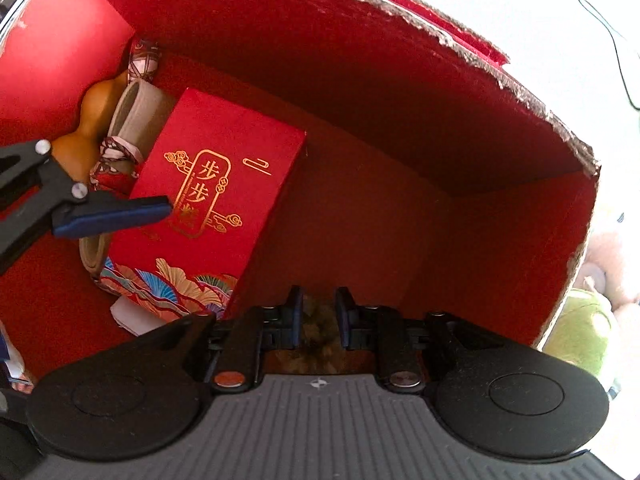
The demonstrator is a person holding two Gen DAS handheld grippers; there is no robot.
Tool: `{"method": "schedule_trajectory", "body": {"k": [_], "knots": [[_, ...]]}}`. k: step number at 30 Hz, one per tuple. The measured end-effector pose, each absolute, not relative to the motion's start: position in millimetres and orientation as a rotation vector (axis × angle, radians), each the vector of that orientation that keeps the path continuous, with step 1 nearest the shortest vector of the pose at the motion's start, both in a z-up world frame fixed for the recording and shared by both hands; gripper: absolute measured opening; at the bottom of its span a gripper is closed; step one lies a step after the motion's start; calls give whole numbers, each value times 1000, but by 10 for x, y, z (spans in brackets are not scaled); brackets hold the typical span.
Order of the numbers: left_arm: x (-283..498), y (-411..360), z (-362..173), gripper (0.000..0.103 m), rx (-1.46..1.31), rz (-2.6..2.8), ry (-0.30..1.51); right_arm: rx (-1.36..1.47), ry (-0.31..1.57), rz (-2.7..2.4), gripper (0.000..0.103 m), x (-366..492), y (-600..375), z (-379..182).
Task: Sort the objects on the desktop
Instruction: 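Open the right tool to release the pinecone into the box, then withdraw the right tool upward out of the red box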
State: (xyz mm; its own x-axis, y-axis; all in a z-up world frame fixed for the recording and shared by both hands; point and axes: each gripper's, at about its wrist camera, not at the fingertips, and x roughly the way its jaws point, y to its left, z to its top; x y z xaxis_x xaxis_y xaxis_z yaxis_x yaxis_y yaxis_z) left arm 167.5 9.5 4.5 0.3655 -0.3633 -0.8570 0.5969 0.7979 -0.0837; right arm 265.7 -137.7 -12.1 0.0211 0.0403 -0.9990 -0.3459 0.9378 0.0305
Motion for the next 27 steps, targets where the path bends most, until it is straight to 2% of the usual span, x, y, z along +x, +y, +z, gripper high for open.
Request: {"method": "schedule_trajectory", "body": {"k": [9, 11, 20, 27], "knots": [[1550, 120, 155, 71, 286, -566, 982, -163, 1499, 305, 25, 2674, -1370, -52], [1503, 128, 187, 75, 308, -530, 955, -159, 1460, 300, 28, 2649, -1356, -5], [1359, 250, 399, 75, 267, -428, 935, -105, 1291, 268, 28, 2375, -1401, 191], [1383, 313, 361, 76, 245, -307, 965, -32, 1168, 220, 28, 2001, -1490, 271]]}}
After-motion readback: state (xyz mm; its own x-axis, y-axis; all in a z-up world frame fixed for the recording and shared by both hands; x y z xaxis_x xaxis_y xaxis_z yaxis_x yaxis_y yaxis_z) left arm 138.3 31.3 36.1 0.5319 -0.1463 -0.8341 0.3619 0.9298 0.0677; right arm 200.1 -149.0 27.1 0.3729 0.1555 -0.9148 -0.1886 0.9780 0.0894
